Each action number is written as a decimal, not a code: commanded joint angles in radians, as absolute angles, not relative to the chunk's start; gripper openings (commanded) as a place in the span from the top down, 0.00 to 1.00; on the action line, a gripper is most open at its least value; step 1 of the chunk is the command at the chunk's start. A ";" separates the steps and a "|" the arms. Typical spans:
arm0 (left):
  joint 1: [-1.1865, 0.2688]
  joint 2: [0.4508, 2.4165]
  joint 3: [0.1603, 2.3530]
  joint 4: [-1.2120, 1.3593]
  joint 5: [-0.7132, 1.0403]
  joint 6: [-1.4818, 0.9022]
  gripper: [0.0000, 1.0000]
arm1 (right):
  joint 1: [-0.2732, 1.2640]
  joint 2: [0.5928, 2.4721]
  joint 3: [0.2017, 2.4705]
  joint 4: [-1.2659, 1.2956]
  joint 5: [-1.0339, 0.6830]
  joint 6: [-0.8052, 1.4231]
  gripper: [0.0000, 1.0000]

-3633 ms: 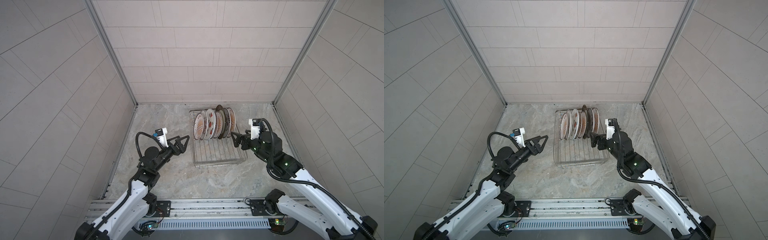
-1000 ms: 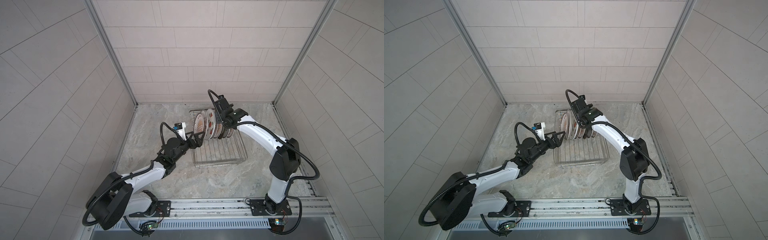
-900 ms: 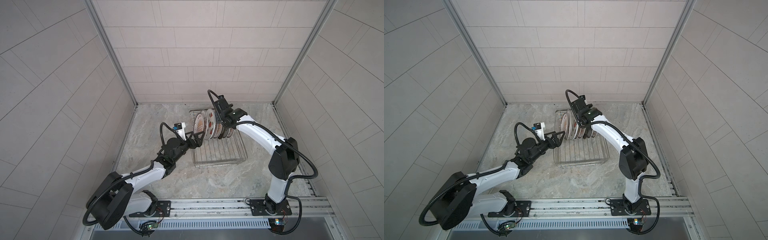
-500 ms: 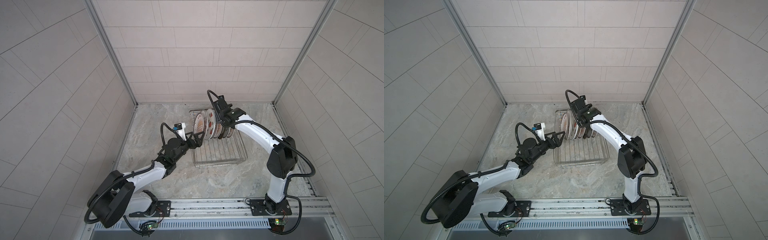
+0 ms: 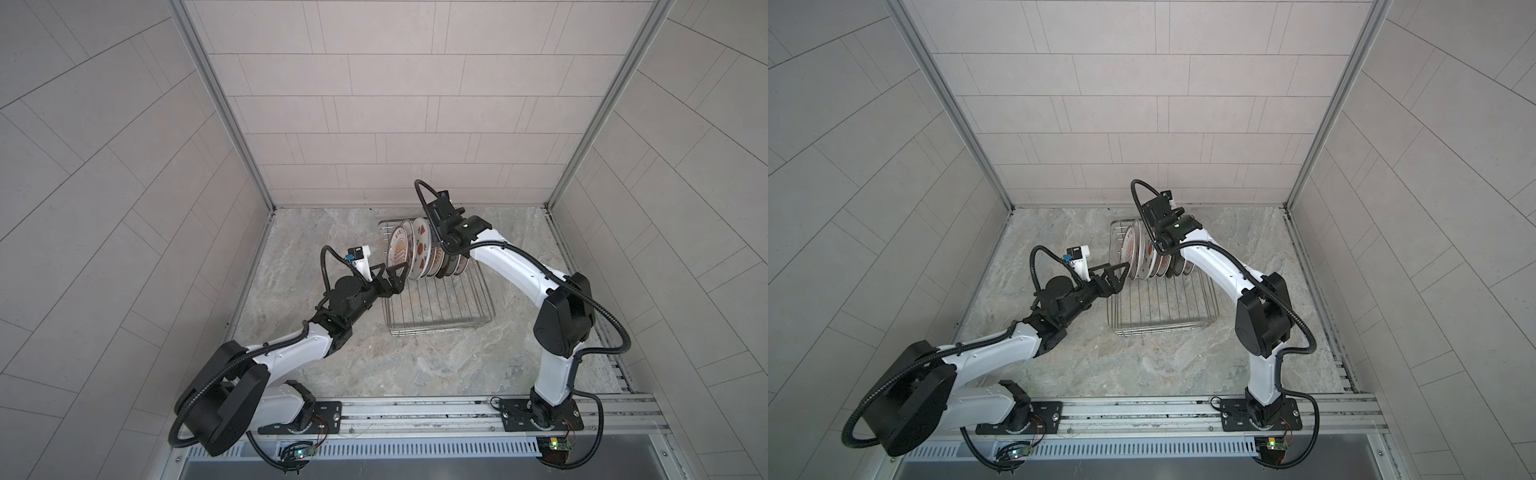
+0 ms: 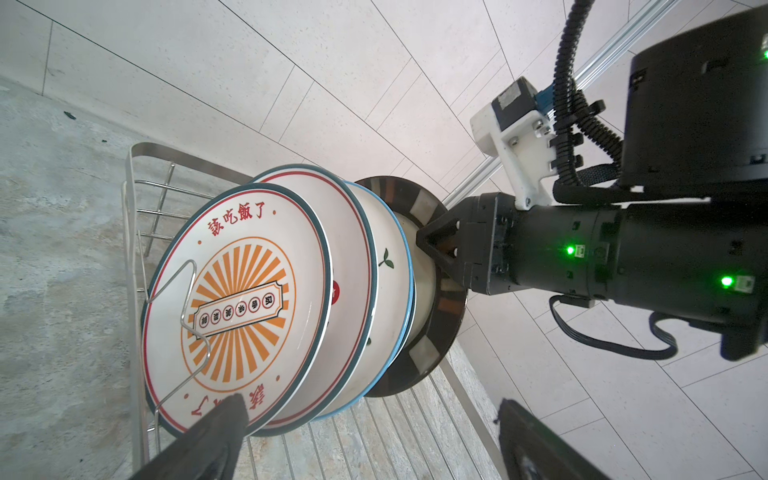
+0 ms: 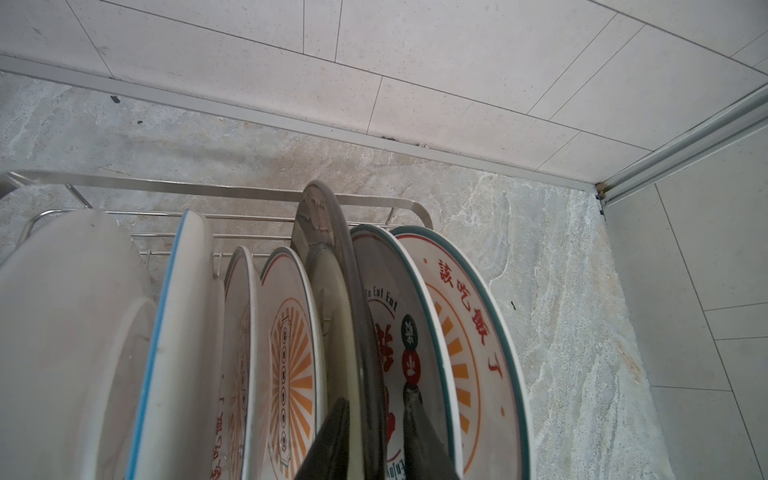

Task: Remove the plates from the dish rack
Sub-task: 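Brace the plates with the left gripper while the right grips the dark plate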

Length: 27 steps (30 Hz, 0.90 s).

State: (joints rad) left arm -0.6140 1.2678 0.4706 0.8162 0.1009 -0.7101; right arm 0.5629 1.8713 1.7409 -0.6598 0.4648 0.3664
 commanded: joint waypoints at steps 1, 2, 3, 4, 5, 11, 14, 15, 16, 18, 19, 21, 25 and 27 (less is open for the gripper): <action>-0.618 1.266 0.454 0.851 0.083 -0.719 0.00 | 0.578 1.808 1.752 -0.673 0.504 0.363 0.73; -0.620 1.267 0.454 0.853 0.083 -0.719 0.00 | 0.579 1.801 1.744 -0.666 0.504 0.361 0.73; -0.619 1.267 0.454 0.853 0.084 -0.719 0.00 | 0.578 1.796 1.740 -0.661 0.503 0.358 0.73; -0.619 1.267 0.454 0.852 0.087 -0.719 0.00 | 0.577 1.798 1.740 -0.662 0.503 0.355 0.74; -0.619 1.267 0.454 0.853 0.088 -0.720 0.00 | 0.577 1.803 1.744 -0.670 0.502 0.355 0.74; -0.619 1.259 0.447 0.851 0.086 -0.719 0.00 | 0.560 1.834 1.749 -0.683 0.491 0.373 0.76; -0.620 1.259 0.442 0.857 0.084 -0.720 0.00 | 0.548 1.848 1.743 -0.677 0.464 0.376 0.79; -0.619 1.259 0.443 0.856 0.084 -0.719 0.00 | 0.546 1.854 1.746 -0.677 0.453 0.374 0.80; -0.619 1.261 0.445 0.856 0.086 -0.720 0.00 | 0.545 1.859 1.748 -0.675 0.448 0.373 0.80; -0.619 1.262 0.444 0.858 0.088 -0.719 0.00 | 0.545 1.868 1.755 -0.676 0.445 0.373 0.83; -0.619 1.264 0.443 0.860 0.089 -0.719 0.00 | 0.545 1.868 1.757 -0.674 0.442 0.375 0.85; -0.619 1.270 0.445 0.864 0.087 -0.720 0.00 | 0.548 1.867 1.759 -0.670 0.440 0.376 0.90; -0.619 1.276 0.446 0.865 0.084 -0.719 0.00 | 0.549 1.877 1.774 -0.677 0.437 0.372 0.91; -0.619 1.278 0.445 0.869 0.084 -0.719 0.00 | 0.549 1.889 1.789 -0.696 0.445 0.375 0.88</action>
